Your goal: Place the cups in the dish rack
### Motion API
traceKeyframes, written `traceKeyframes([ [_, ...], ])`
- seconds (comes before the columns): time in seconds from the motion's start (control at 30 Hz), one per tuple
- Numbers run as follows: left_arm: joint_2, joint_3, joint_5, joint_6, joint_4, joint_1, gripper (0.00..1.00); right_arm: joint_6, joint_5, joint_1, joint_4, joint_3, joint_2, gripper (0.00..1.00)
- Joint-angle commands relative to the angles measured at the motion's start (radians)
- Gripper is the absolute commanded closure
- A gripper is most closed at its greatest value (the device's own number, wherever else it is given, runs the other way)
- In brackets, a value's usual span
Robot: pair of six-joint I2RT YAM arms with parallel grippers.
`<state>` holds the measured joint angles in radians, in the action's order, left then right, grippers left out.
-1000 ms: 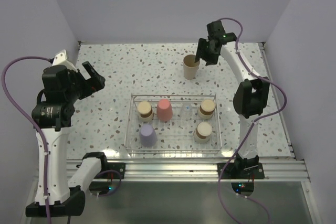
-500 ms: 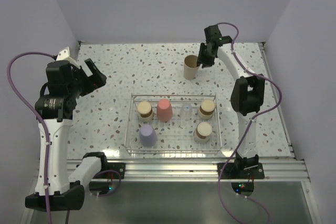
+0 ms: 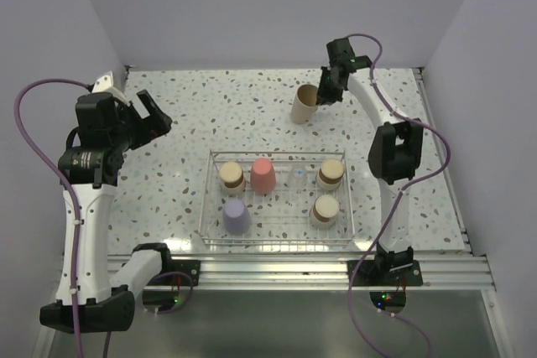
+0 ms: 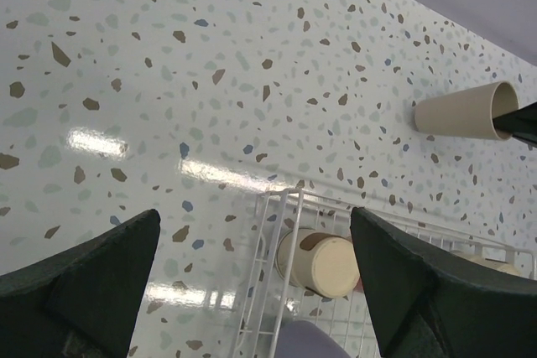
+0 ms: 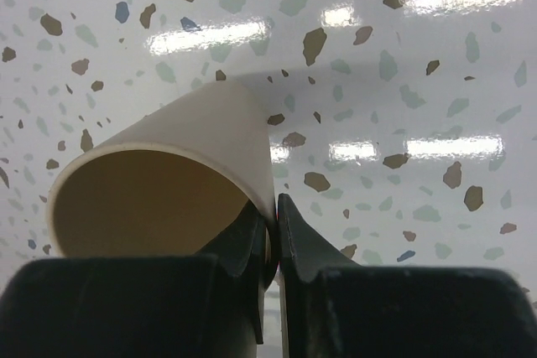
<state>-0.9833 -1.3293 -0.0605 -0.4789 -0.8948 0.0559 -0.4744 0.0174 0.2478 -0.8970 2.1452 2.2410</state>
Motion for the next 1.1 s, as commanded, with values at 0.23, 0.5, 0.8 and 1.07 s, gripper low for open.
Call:
traceKeyframes([
  [0.23, -0.017, -0.015, -0.256, -0.024, 0.146, -0.004, 0.02, -0.118, 0.386, -0.025, 0.162, -0.128, -0.336, 1.00],
  [0.5, 0.064, 0.266, -0.698, -0.375, 0.653, -0.005, 0.02, -0.552, 0.789, -0.022, 0.763, -0.650, -0.645, 1.00],
  [0.8, 0.129, 0.555, -0.858, -0.857, 1.405, -0.027, 0.05, -0.832, 0.860, 0.059, 1.084, -0.875, -0.840, 1.00],
  [1.07, 0.184, 0.602, -0.815, -0.900, 1.438, -0.090, 0.07, -0.837, 0.803, 0.215, 1.072, -0.880, -0.880, 1.00],
])
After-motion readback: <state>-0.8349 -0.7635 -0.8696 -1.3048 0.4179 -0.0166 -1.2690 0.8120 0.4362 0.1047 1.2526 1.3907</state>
